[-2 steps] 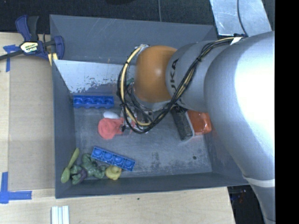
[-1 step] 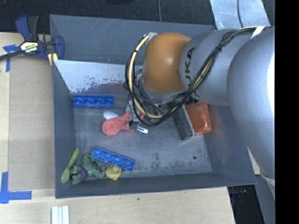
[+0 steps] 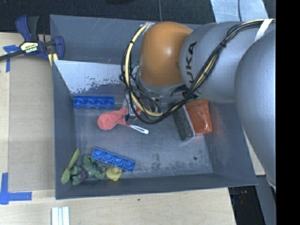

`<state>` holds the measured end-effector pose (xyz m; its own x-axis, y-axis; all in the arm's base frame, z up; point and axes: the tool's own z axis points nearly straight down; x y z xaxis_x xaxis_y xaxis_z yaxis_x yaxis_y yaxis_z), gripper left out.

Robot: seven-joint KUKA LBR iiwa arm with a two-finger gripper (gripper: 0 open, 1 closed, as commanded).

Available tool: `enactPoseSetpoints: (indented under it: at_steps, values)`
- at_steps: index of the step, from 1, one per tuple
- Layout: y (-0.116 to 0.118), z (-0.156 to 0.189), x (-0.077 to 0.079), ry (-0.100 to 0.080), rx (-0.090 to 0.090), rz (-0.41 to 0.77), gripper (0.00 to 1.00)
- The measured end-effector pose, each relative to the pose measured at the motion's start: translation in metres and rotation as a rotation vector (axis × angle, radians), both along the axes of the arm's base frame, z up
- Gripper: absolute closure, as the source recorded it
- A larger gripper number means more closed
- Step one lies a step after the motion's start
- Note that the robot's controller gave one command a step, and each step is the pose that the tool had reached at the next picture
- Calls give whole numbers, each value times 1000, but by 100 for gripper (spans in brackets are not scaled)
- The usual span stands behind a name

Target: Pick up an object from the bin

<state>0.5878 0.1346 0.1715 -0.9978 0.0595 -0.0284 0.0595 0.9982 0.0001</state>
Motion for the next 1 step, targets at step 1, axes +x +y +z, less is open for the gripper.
enactPoseSetpoints:
  at_steps: [1]
  values:
    - [-19,50,-5,9,-4,15,100]
